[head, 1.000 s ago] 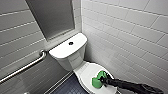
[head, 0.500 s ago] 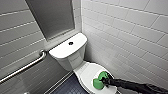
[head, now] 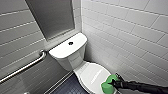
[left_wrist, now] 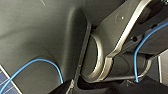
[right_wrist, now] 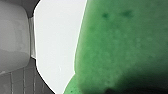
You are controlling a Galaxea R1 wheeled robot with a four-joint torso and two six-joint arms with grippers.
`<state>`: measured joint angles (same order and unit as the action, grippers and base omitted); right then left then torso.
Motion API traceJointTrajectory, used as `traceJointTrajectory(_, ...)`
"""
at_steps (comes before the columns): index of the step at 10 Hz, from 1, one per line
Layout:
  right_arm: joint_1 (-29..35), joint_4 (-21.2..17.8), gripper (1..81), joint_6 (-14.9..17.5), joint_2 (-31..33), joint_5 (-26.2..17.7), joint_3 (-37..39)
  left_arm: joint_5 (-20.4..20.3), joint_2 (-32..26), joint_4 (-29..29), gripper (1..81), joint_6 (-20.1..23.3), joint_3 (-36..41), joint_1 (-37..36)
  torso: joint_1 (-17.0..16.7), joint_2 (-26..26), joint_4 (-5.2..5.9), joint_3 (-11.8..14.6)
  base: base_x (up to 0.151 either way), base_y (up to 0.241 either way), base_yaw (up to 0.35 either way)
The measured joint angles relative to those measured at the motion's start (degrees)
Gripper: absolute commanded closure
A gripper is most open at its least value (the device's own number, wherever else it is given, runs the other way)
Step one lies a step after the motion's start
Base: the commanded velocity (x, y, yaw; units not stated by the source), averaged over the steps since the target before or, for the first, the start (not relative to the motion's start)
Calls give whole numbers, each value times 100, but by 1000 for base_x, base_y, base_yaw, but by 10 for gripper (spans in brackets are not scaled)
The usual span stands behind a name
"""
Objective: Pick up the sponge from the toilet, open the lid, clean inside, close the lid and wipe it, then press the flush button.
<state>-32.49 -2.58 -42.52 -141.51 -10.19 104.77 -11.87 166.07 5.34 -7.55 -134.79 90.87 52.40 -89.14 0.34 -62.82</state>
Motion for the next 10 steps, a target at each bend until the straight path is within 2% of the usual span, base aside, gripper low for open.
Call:
traceJointTrajectory(2,-350,133,811,-1,824,223,-612,24,-364,2,10,2,761,-126,0,0,0,0,0,0,0)
traceJointTrajectory(5,-1571,414,811,0,1742,623,-1303,111,-1136,28,10,17,1982,-390,0,0,0,0,0,0,0)
traceJointTrajectory(8,-2445,608,811,51,1921,1079,-1445,441,-1663,48,10,20,2964,-964,0,0,0,0,0,0,0)
traceJointTrajectory(10,-3051,677,811,151,2004,1476,-1449,540,-1798,44,10,2,3162,-1535,0,0,0,0,0,0,0)
